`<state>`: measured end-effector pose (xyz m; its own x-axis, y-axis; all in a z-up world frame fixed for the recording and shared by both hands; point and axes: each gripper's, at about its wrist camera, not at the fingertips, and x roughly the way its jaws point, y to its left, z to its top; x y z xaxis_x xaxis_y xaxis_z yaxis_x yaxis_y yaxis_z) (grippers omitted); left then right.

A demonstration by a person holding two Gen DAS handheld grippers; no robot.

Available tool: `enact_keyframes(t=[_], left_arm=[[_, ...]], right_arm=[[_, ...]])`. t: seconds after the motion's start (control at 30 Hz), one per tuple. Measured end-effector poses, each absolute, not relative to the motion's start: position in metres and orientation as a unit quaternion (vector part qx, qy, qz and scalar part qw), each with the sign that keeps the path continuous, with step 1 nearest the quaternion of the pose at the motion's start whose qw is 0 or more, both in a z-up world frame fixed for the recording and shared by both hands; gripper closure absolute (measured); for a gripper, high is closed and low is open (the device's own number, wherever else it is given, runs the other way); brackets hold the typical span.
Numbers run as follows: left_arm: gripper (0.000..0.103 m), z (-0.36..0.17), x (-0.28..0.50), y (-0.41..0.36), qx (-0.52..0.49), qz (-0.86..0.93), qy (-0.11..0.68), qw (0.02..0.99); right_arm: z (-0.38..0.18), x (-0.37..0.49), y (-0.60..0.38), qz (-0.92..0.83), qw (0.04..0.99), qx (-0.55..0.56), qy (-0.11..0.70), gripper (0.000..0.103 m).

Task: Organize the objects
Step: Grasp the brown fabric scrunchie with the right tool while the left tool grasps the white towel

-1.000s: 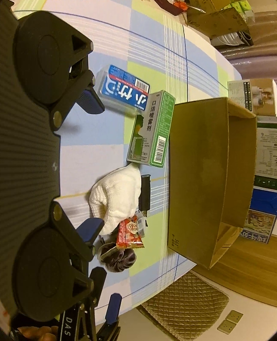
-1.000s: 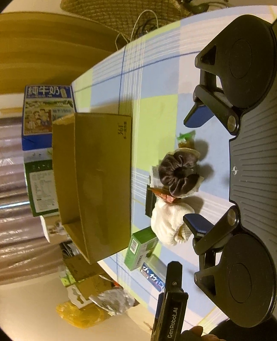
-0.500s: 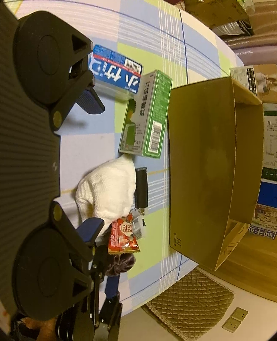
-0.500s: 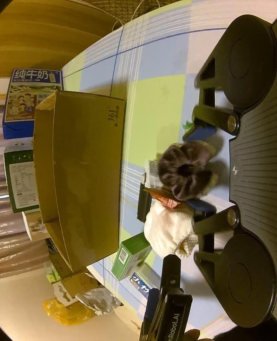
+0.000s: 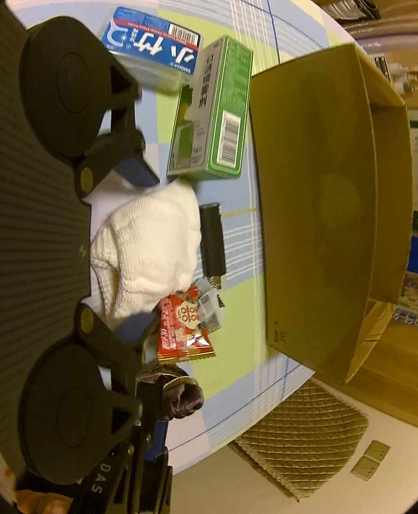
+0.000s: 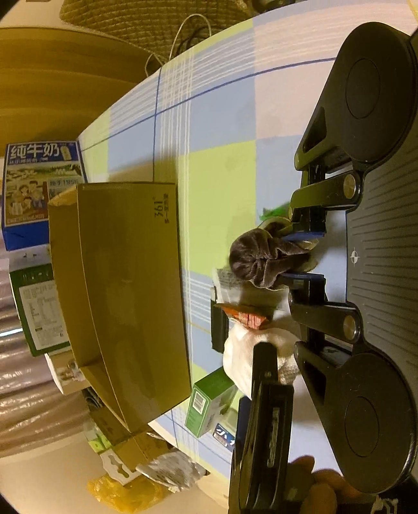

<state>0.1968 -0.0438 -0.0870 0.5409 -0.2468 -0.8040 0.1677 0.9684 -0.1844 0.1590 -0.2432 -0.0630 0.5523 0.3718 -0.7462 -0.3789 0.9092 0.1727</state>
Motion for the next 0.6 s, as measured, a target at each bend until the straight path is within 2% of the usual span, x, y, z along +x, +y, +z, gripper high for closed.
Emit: enact_keyframes(t=[0.07, 0.13, 0.23, 0.4, 0.6], left_arm=[[0.038, -0.086, 0.195, -0.045, -0.041, -0.121, 0.463, 0.877], [0.052, -0.086, 0.191, -0.046, -0.037, -0.124, 0.464, 0.876], [0.064, -0.083, 0.182, -0.044, -0.031, -0.127, 0.463, 0.876], [0.07, -0.074, 0.16, -0.033, -0.011, -0.116, 0.463, 0.879], [0.07, -0.062, 0.138, -0.019, -0.016, -0.101, 0.461, 0.882]], right_arm=[[-0.063, 0.157, -0.244, 0.213, 0.881, -0.005, 0.423, 0.087], [-0.062, 0.155, -0.243, 0.214, 0.881, -0.006, 0.423, 0.087], [-0.06, 0.152, -0.243, 0.215, 0.881, -0.005, 0.422, 0.087], [-0.054, 0.143, -0.244, 0.215, 0.882, -0.004, 0.419, 0.087], [-0.046, 0.133, -0.244, 0.215, 0.883, -0.002, 0.417, 0.087]])
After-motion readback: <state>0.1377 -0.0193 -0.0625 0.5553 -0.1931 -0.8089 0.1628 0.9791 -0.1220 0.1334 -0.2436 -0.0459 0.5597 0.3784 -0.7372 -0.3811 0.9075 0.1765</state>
